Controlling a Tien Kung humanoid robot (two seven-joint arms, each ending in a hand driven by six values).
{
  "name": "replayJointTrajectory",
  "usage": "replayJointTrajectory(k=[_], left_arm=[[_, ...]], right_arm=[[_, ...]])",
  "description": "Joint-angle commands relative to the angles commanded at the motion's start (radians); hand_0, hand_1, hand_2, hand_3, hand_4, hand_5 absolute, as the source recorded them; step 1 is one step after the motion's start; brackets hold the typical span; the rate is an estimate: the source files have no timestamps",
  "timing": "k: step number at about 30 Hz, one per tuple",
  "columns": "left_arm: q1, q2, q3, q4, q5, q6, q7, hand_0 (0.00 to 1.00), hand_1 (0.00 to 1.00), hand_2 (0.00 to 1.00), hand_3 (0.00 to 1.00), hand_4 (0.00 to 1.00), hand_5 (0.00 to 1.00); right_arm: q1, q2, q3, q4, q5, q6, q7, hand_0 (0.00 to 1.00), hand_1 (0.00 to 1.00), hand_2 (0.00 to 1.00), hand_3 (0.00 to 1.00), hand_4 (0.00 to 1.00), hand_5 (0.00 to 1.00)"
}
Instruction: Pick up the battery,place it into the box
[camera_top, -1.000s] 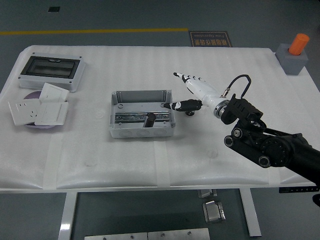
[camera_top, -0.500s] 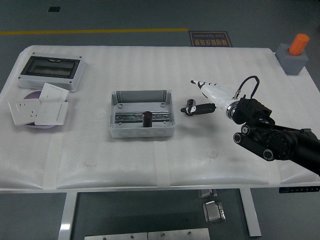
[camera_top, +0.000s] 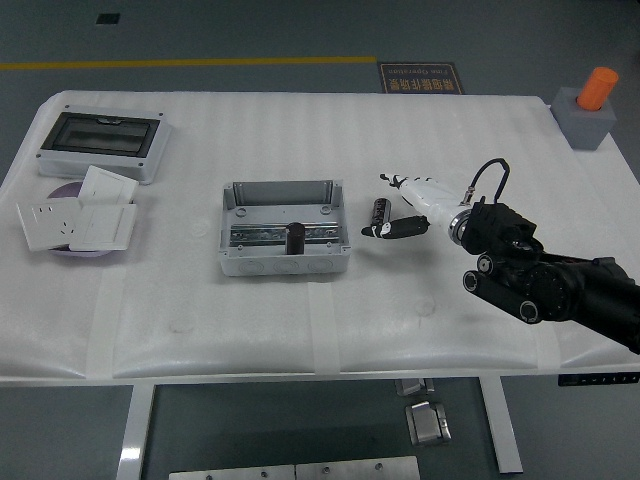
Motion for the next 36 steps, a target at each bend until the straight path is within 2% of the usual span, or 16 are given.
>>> replayJointTrajectory(k=[16,17,22,23,28,29,34,36], left_arm=[[-0.004,0.001,0.003,0.000,-0.003,0.001,-0.003,0.617,0.614,0.411,0.519,0.556,0.081],[-0.004,0.001,0.004,0.000,-0.004,0.001,-0.004,0.617,0.615,0.411,0.520,0.553,0.084],[-0.005,-0.001,0.008,0.000,-0.009,0.000,-0.006,0.617,0.615,0.411,0.520,0.553,0.084],[-0.005,-0.001,0.008,0.000,-0.009,0.000,-0.006,0.616,0.616,0.412,0.522,0.550,0.087],[-0.006,0.000,0.007,0.000,-0.008,0.001,-0.007,0.616,0.616,0.412,0.522,0.550,0.087],[-0.006,0.000,0.008,0.000,-0.009,0.001,-0.007,0.617,0.617,0.413,0.524,0.546,0.092],[-0.007,-0.002,0.014,0.000,-0.014,0.001,-0.010,0.617,0.617,0.413,0.524,0.546,0.092],[-0.007,-0.002,0.012,0.000,-0.011,0.001,-0.010,0.617,0.620,0.413,0.526,0.544,0.102]], right_arm=[[0.006,0.028,-0.053,-0.030,0.016,-0.008,-0.004,0.998,0.898,0.859,0.998,0.998,0.706],[0.005,0.029,-0.056,-0.031,0.017,-0.009,-0.004,0.998,0.879,0.830,0.942,0.998,0.702],[0.004,0.030,-0.066,-0.036,0.021,-0.015,0.001,0.998,0.879,0.830,0.942,0.998,0.702],[0.004,0.030,-0.067,-0.036,0.022,-0.017,0.002,0.998,0.836,0.776,0.833,0.998,0.702],[0.005,0.028,-0.066,-0.035,0.021,-0.029,0.007,0.998,0.836,0.776,0.833,0.998,0.702],[0.005,0.028,-0.066,-0.035,0.021,-0.031,0.008,0.998,0.812,0.737,0.785,0.998,0.708],[0.005,0.027,-0.066,-0.033,0.018,-0.047,0.013,0.998,0.812,0.737,0.785,0.998,0.708],[0.004,0.028,-0.068,-0.034,0.019,-0.052,0.015,0.997,0.786,0.715,0.749,0.998,0.701]])
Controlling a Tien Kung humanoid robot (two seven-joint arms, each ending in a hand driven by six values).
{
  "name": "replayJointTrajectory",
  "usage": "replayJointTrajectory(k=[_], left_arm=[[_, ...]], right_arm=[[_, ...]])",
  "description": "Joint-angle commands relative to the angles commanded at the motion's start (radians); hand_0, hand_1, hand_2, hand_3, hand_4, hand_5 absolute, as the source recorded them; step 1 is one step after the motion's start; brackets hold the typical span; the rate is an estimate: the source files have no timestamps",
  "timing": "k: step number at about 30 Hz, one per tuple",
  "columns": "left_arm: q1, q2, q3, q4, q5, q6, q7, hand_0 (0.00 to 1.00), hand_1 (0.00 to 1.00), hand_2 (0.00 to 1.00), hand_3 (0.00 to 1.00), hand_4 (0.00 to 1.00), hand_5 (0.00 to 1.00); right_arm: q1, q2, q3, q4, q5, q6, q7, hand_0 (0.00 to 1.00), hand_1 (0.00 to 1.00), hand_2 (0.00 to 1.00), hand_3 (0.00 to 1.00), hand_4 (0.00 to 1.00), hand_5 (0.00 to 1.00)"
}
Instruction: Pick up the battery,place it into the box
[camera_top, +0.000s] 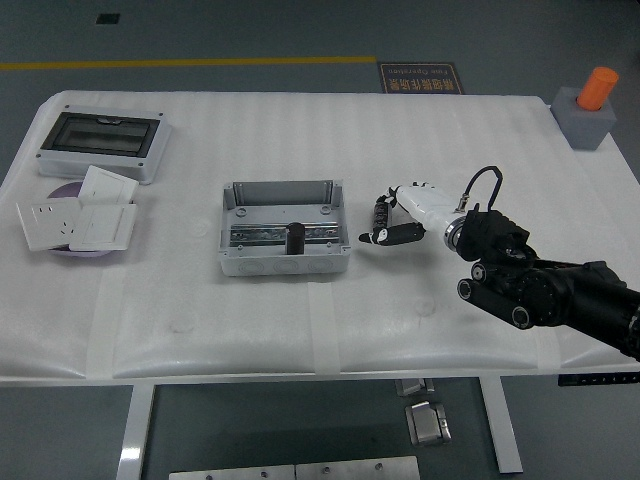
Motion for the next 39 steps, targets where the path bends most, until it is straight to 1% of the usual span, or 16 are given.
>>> replayJointTrajectory(k=[4,5,14,19,28,29,34,35,39], left_arm=[[0.000,0.000,0.003,0.000,-0.002,0.001,-0.001,0.617,0.620,0.413,0.526,0.544,0.102],[0.000,0.000,0.004,0.000,-0.003,0.001,-0.002,0.616,0.619,0.413,0.526,0.545,0.102],[-0.001,0.000,0.012,0.000,-0.010,0.003,-0.005,0.617,0.622,0.414,0.527,0.543,0.115],[0.000,0.000,0.011,0.000,-0.009,0.001,-0.004,0.616,0.624,0.414,0.527,0.546,0.123],[-0.002,0.000,0.017,0.000,-0.016,0.001,-0.007,0.616,0.627,0.414,0.526,0.548,0.136],[-0.002,0.000,0.018,0.000,-0.017,0.001,-0.007,0.616,0.627,0.413,0.527,0.549,0.141],[-0.003,0.000,0.024,0.000,-0.022,0.000,-0.009,0.616,0.627,0.413,0.527,0.549,0.141],[-0.003,0.000,0.024,0.000,-0.022,0.000,-0.010,0.615,0.628,0.413,0.527,0.549,0.141],[-0.005,0.000,0.024,0.000,-0.021,0.000,-0.011,0.615,0.628,0.413,0.527,0.549,0.141]], right_arm=[[-0.002,0.000,-0.006,-0.001,-0.003,-0.007,0.005,0.997,0.786,0.715,0.749,0.998,0.701],[-0.002,-0.001,-0.008,-0.001,-0.005,-0.009,0.007,0.972,0.754,0.687,0.708,0.987,0.694],[-0.002,-0.011,-0.020,-0.006,-0.023,-0.017,0.016,0.958,0.737,0.677,0.699,0.980,0.690],[0.004,-0.021,-0.025,-0.008,-0.027,-0.006,0.016,0.948,0.730,0.670,0.695,0.976,0.690],[0.019,-0.034,-0.037,0.012,-0.039,0.032,0.025,0.944,0.727,0.669,0.696,0.970,0.690],[0.020,-0.035,-0.040,0.014,-0.039,0.034,0.026,0.961,0.760,0.734,0.813,0.970,0.681],[0.021,-0.036,-0.048,0.015,-0.038,0.036,0.027,0.961,0.760,0.734,0.813,0.970,0.681],[0.021,-0.036,-0.048,0.014,-0.037,0.036,0.027,0.985,0.793,0.777,0.886,0.962,0.614],[0.022,-0.036,-0.052,0.009,-0.034,0.030,0.026,0.985,0.793,0.777,0.886,0.962,0.614]])
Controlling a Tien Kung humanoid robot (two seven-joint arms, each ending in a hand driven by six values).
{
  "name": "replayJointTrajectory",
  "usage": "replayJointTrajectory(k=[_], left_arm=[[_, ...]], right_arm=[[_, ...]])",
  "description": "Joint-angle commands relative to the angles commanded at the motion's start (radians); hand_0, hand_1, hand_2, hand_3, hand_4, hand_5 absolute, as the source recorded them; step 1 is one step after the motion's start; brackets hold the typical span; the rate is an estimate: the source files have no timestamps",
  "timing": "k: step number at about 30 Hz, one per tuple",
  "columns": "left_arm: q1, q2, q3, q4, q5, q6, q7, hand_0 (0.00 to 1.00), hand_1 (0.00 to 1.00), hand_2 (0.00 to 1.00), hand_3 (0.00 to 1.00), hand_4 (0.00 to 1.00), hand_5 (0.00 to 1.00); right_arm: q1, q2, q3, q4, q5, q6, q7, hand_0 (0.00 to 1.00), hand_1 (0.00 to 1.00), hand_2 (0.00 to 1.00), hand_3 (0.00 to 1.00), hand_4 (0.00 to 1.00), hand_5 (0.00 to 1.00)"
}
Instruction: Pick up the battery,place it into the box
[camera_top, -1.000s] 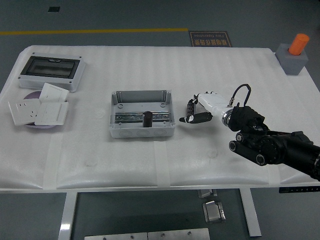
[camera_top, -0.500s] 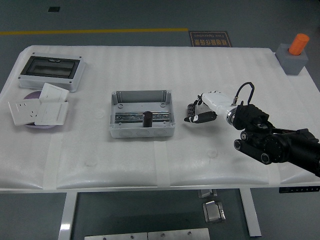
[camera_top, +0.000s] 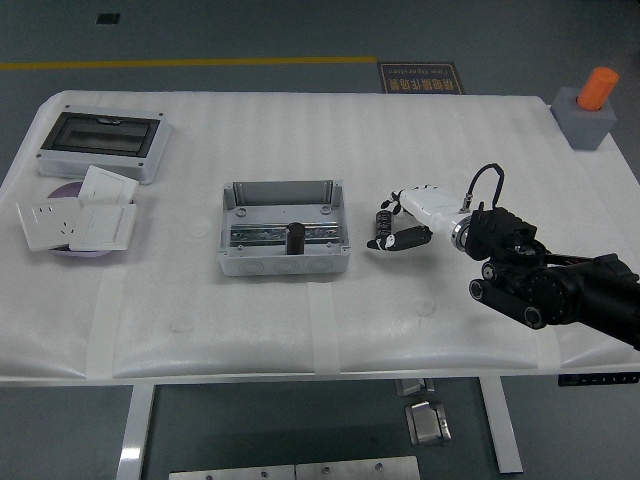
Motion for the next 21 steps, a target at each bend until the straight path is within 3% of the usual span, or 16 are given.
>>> replayJointTrajectory(k=[13,14,19,20,21], left_arm=[[-0.003,0.000,0.019,0.000,-0.017,0.001,-0.008,0.615,0.629,0.414,0.529,0.545,0.142],[-0.003,0.001,0.022,0.000,-0.019,0.001,-0.009,0.615,0.629,0.414,0.530,0.543,0.143],[-0.005,0.001,0.030,0.000,-0.027,0.001,-0.012,0.615,0.629,0.414,0.530,0.543,0.143],[-0.005,0.001,0.031,0.000,-0.028,0.001,-0.013,0.614,0.629,0.414,0.530,0.544,0.146],[-0.005,0.001,0.033,0.000,-0.030,0.001,-0.013,0.614,0.629,0.414,0.530,0.544,0.146]], right_arm=[[0.001,-0.006,-0.016,-0.002,-0.025,-0.016,0.002,0.986,0.794,0.778,0.883,0.916,0.549],[0.001,-0.006,-0.016,-0.001,-0.026,-0.017,0.002,0.977,0.779,0.755,0.836,0.754,0.370],[0.000,-0.005,-0.018,-0.001,-0.025,-0.021,0.003,0.977,0.779,0.755,0.836,0.754,0.370],[-0.001,-0.005,-0.018,-0.002,-0.024,-0.022,0.003,0.976,0.772,0.739,0.766,0.600,0.239],[-0.001,-0.004,-0.019,-0.002,-0.024,-0.023,0.003,0.976,0.772,0.739,0.766,0.600,0.239]])
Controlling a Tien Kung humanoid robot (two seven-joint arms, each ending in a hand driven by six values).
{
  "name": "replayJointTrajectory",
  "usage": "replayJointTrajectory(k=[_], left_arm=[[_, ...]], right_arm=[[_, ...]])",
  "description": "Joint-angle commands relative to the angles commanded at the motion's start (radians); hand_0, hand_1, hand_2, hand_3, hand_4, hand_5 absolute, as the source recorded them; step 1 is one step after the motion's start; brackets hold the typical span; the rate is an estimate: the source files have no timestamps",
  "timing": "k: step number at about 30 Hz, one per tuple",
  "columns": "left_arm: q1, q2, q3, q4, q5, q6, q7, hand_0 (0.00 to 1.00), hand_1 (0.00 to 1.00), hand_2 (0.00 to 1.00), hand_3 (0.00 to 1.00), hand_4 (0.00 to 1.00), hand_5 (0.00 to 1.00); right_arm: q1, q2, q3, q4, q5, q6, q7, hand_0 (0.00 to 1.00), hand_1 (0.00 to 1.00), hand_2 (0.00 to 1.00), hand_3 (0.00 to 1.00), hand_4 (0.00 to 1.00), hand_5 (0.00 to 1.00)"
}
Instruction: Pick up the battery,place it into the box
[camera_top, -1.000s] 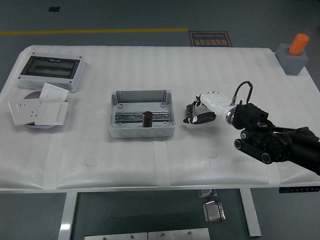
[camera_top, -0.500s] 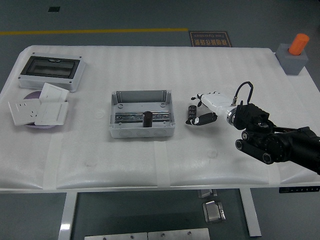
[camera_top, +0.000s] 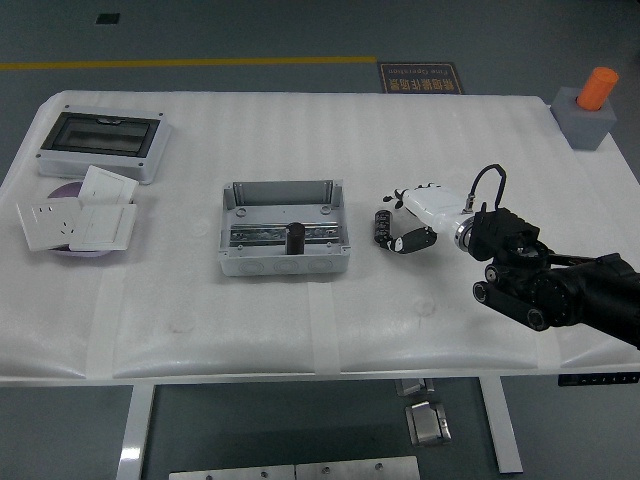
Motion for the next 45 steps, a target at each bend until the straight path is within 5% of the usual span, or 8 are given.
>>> replayJointTrajectory(k=[25,37,45], left_arm=[[0.002,-0.001,-0.003,0.000,0.000,0.003,0.000,0.615,0.632,0.415,0.531,0.545,0.152],[0.012,0.000,-0.073,0.000,0.062,0.001,0.024,0.615,0.631,0.415,0.532,0.547,0.152],[0.024,0.004,-0.120,0.000,0.115,-0.004,0.046,0.615,0.630,0.416,0.531,0.549,0.152]], right_arm=[[-0.004,-0.023,0.036,0.044,0.001,-0.021,0.000,0.958,0.754,0.707,0.720,0.520,0.192],[-0.034,-0.085,0.277,0.254,-0.066,-0.036,-0.032,0.956,0.753,0.706,0.718,0.524,0.204],[-0.105,-0.038,0.428,0.404,-0.107,0.016,-0.066,0.952,0.752,0.706,0.719,0.525,0.204]])
